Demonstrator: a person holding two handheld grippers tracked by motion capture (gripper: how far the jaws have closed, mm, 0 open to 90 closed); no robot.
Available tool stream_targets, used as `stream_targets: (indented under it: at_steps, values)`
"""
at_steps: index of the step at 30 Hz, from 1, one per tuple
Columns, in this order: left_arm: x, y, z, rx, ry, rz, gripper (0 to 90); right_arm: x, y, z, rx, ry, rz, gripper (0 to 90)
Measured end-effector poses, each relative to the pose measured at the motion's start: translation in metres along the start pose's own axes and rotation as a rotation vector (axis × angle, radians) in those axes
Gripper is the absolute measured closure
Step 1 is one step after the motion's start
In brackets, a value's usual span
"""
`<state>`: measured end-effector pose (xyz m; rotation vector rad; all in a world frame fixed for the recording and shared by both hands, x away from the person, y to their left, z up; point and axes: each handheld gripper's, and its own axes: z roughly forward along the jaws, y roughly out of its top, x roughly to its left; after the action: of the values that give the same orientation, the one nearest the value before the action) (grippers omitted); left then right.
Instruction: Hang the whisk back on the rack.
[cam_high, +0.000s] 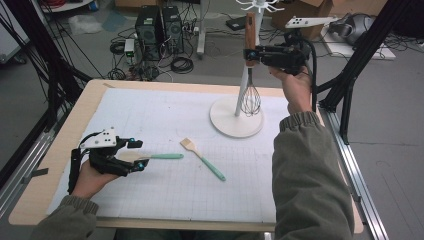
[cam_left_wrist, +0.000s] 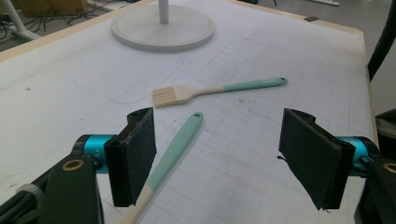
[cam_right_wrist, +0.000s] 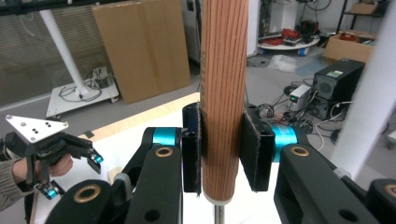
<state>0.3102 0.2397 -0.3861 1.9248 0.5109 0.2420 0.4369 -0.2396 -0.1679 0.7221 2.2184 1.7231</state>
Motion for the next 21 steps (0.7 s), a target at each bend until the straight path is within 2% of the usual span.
stream_targets:
  at_steps: [3,5,18,21]
  values:
    - [0.0,0.0,0.0,0.004,-0.002,0.002,27.7,-0.005,-0.001,-0.005,-0.045,0.02,0.02,72.2]
    - [-0.001,0.0,0.001,0.005,-0.002,0.003,27.7,-0.007,-0.001,-0.007,-0.055,0.015,0.023,72.2]
    - [-0.001,0.0,0.001,0.005,-0.005,0.004,27.7,-0.023,-0.006,-0.007,-0.071,0.019,0.094,72.2]
    - [-0.001,0.0,0.001,0.003,-0.002,0.006,27.7,-0.024,-0.007,-0.004,-0.069,0.024,0.094,72.2]
